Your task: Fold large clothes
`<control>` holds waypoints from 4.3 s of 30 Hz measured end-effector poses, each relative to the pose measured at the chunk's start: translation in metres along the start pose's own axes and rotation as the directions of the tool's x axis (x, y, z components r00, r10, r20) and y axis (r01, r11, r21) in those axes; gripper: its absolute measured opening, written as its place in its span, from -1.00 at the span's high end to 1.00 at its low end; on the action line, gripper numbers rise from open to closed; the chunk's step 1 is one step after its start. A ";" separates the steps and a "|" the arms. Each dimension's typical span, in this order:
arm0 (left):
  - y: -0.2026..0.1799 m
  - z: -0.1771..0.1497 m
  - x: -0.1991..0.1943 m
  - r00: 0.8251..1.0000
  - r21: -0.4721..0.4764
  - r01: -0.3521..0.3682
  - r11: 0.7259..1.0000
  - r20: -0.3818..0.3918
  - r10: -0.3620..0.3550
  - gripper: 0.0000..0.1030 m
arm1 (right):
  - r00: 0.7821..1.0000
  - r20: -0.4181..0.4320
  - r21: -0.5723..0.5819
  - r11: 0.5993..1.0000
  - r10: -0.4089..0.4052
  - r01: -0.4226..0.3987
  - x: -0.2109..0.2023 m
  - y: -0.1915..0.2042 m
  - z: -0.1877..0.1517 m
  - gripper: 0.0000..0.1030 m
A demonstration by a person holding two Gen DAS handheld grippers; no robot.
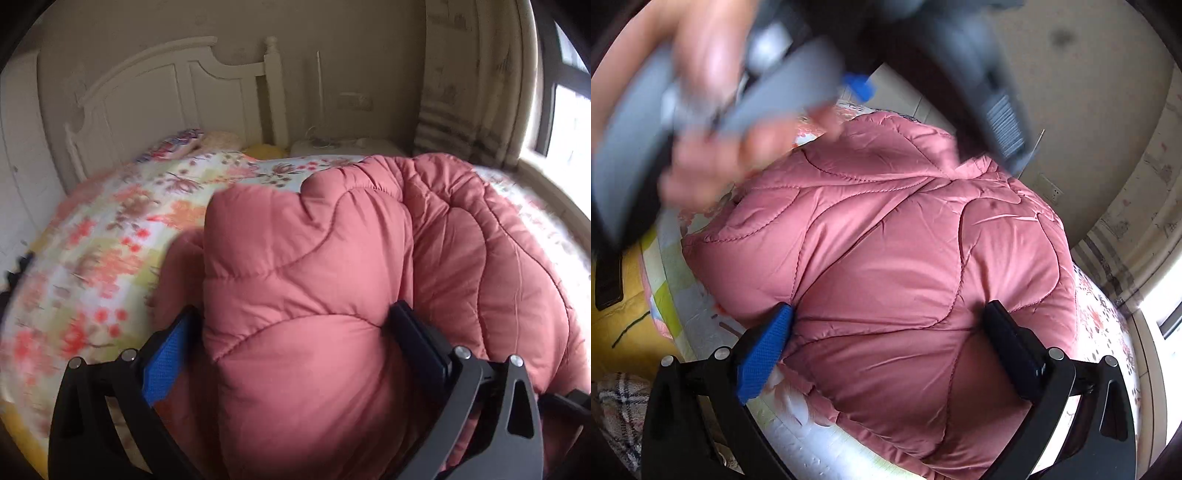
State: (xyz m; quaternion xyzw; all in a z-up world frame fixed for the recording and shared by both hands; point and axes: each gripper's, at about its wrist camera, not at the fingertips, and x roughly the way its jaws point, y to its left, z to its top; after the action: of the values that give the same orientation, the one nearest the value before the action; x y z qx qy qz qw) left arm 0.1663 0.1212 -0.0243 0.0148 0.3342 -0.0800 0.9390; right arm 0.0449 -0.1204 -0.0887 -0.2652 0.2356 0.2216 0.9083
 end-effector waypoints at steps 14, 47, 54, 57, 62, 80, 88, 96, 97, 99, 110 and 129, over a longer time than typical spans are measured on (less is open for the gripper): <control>0.022 -0.005 -0.003 0.997 -0.072 0.072 0.995 -0.021 -0.074 -0.96 | 0.988 0.141 0.349 0.931 0.058 -0.104 -0.019 -0.171 0.052 -0.71; 0.021 -0.003 0.002 0.997 -0.057 0.024 0.998 -0.067 -0.028 -0.96 | 0.993 -0.116 0.365 0.930 0.003 0.040 0.048 -0.170 0.041 -0.71; 0.021 -0.004 0.002 0.998 -0.052 0.016 0.999 -0.062 -0.020 -0.96 | 0.995 -0.084 0.292 0.956 0.045 -0.019 0.004 -0.127 0.012 -0.72; 0.020 -0.004 0.001 0.998 -0.049 0.010 0.999 -0.059 -0.013 -0.96 | 0.993 -0.066 0.408 0.910 0.101 -0.065 0.018 -0.133 -0.011 -0.85; 0.029 -0.001 -0.017 0.998 -0.111 0.023 0.994 -0.048 -0.029 -0.96 | 0.984 -0.058 0.498 0.859 0.167 -0.116 0.020 -0.145 -0.017 -0.90; 0.084 -0.044 0.012 0.780 -0.516 0.471 0.715 -0.135 -0.611 -0.96 | 0.908 0.010 0.718 0.629 0.420 -0.299 0.036 -0.175 -0.050 -0.91; 0.063 -0.047 0.024 0.658 -0.507 0.618 0.601 -0.085 -0.748 -0.55 | 0.876 0.099 0.741 0.552 0.471 -0.381 0.042 -0.184 -0.068 -0.90; 0.021 -0.018 0.030 0.707 -0.437 0.629 0.643 -0.022 -0.707 0.09 | 0.942 0.164 0.683 0.655 0.294 -0.324 0.010 -0.195 -0.065 -0.36; 0.010 -0.007 0.032 0.712 -0.418 0.631 0.654 -0.024 -0.702 0.09 | 0.952 0.170 0.679 0.670 0.256 -0.301 0.004 -0.201 -0.063 -0.33; -0.009 0.019 0.041 0.702 -0.400 0.647 0.649 -0.020 -0.712 0.10 | 0.964 0.180 0.683 0.680 0.196 -0.266 -0.005 -0.216 -0.058 -0.30; -0.081 0.049 0.150 0.783 -0.476 0.485 0.734 -0.139 -0.607 -0.29 | 0.996 -0.052 0.758 0.652 0.074 -0.009 0.068 -0.327 -0.078 -0.61; -0.094 0.130 0.008 0.940 -0.214 0.337 0.917 0.125 -0.317 -0.84 | 0.983 -0.098 0.400 0.898 -0.156 0.182 0.047 -0.188 -0.045 -0.86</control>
State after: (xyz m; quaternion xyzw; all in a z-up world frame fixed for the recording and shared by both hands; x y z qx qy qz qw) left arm 0.2388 0.0170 0.0735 -0.1548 0.2973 -0.1969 0.9213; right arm 0.1673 -0.2770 -0.0765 -0.0967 0.2815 0.0795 0.9514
